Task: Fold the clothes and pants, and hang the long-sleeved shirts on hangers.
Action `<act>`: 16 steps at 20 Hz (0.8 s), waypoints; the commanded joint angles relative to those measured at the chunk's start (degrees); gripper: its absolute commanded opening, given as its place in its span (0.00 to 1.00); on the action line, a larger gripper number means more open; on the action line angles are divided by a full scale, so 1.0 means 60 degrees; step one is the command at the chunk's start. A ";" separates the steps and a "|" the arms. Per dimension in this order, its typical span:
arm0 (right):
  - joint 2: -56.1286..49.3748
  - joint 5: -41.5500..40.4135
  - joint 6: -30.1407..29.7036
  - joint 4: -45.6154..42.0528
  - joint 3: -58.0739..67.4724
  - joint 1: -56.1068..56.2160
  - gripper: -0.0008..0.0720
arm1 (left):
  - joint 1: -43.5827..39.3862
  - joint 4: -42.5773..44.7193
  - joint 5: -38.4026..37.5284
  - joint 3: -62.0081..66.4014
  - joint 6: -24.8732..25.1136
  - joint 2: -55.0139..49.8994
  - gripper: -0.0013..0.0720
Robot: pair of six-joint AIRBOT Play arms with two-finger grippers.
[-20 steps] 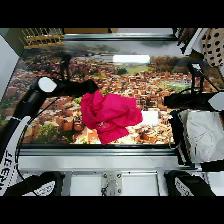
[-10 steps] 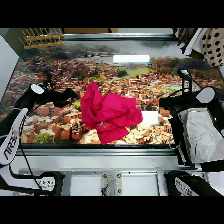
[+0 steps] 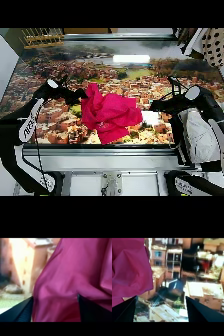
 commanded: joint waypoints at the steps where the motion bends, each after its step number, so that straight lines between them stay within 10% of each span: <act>1: -0.0776 -0.0127 -0.0113 0.0856 -0.0004 0.0015 0.90 | -0.0091 0.0076 -0.0124 0.0233 -0.0007 -0.0255 0.07; 8: -0.2838 -0.1158 -0.0630 0.2302 -0.0004 0.0747 0.89 | 0.0189 0.0058 -0.0299 0.0233 -0.0004 -0.0255 0.03; 13: -0.2925 -0.1912 -0.0885 0.2320 0.0127 0.1253 0.05 | 0.0222 0.0084 -0.0160 0.0233 0.0106 0.0135 0.03; 16: -0.2095 -0.1814 -0.1126 0.1989 0.0823 0.1027 0.04 | 0.0568 0.0084 0.0484 0.0237 0.0175 0.1341 0.03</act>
